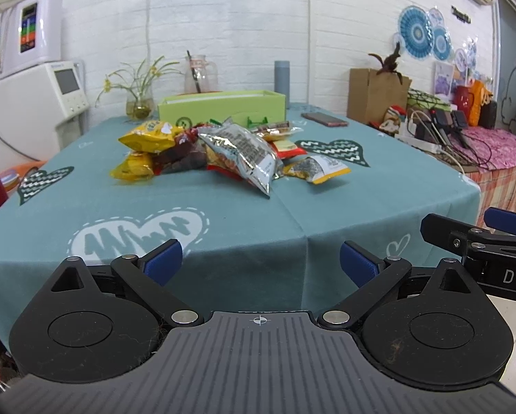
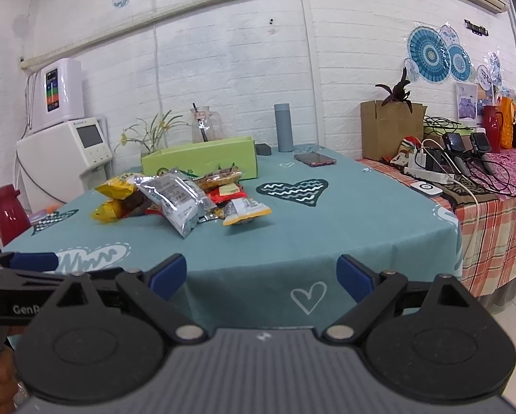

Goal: Organize snacks

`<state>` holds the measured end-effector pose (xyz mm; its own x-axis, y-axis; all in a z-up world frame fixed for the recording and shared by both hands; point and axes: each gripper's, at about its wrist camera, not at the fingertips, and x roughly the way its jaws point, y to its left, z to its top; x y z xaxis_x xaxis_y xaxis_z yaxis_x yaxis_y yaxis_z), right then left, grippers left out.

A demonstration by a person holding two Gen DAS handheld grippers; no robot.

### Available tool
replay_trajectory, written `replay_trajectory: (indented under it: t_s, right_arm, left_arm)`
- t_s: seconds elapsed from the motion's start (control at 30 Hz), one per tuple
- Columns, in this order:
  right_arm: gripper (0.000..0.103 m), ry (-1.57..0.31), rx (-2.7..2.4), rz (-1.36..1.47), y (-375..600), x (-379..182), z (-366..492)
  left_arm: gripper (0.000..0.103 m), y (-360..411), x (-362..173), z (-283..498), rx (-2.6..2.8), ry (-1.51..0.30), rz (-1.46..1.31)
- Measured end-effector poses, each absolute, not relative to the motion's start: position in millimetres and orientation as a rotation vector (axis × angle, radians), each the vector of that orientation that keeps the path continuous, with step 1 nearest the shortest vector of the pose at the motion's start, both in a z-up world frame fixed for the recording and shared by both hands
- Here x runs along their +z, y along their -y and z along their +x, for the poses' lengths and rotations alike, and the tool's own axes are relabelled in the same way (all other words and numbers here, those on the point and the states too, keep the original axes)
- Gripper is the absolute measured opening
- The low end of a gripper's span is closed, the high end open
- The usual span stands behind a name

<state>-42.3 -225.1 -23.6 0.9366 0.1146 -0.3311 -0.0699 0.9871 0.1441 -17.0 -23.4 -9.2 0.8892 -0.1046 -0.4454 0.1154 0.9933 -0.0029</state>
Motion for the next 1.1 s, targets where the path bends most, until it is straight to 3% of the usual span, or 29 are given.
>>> replay_trajectory:
  t_s: [1.1]
  right_arm:
    - [0.092,-0.364,0.102,0.114,220.9,-26.0,-40.2]
  left_arm:
    - [0.089,23.5,-18.0,-11.0,-0.102,-0.498,0.02]
